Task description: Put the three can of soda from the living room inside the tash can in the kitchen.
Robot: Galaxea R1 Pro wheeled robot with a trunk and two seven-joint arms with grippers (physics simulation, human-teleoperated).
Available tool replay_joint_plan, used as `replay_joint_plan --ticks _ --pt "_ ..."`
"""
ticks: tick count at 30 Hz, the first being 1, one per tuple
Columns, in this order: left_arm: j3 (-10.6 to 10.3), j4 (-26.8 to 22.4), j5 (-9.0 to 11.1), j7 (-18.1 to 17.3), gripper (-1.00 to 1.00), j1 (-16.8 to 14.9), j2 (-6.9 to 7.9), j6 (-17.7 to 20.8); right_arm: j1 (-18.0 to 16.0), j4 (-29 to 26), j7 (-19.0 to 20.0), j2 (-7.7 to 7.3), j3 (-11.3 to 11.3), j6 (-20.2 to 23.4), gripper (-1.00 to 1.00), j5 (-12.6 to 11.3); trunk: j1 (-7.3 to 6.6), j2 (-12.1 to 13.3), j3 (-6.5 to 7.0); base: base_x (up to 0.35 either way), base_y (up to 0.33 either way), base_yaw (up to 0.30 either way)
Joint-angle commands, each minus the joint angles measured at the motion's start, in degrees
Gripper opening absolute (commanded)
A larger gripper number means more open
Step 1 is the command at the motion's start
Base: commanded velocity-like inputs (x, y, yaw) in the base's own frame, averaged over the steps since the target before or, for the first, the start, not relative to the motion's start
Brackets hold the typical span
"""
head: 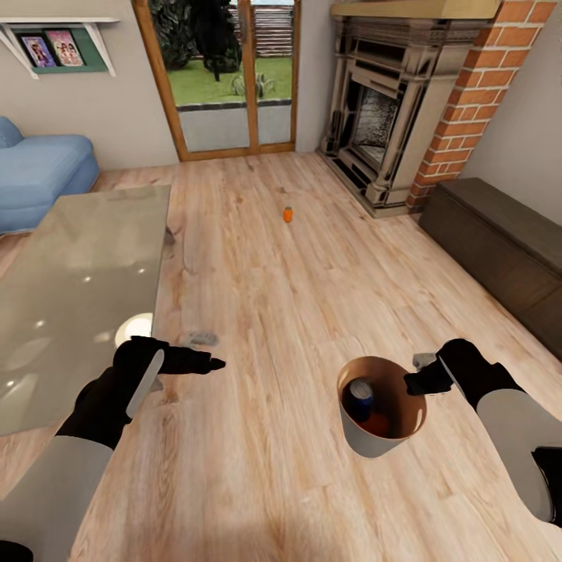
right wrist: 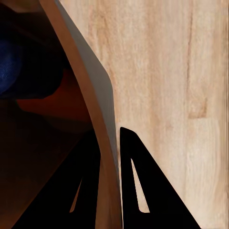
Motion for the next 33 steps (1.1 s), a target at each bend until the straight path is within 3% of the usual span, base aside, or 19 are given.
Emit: replay_joint_plan --ticks 1,10,33 --pt "0.0 0.0 0.0 0.0 1.00 0.0 0.00 0.0 0.0 0.0 0.2 0.02 -0.1 0.4 -1.00 -1.0 0.00 0.0 0.10 0.281 -0.195 0.000" --pt "0.0 0.1 0.0 0.0 1.00 0.0 -0.05 0.0 0.0 0.1 0.2 0.02 0.0 0.5 -1.00 -1.0 0.00 0.0 0.76 0.281 -0.195 0.000" --pt "0.0 0.0 0.1 0.0 1.00 0.0 -0.09 0.0 0.5 0.2 0.1 0.12 0.0 0.5 -1.00 -1.0 0.00 0.0 0.81 0.281 -0.195 0.000"
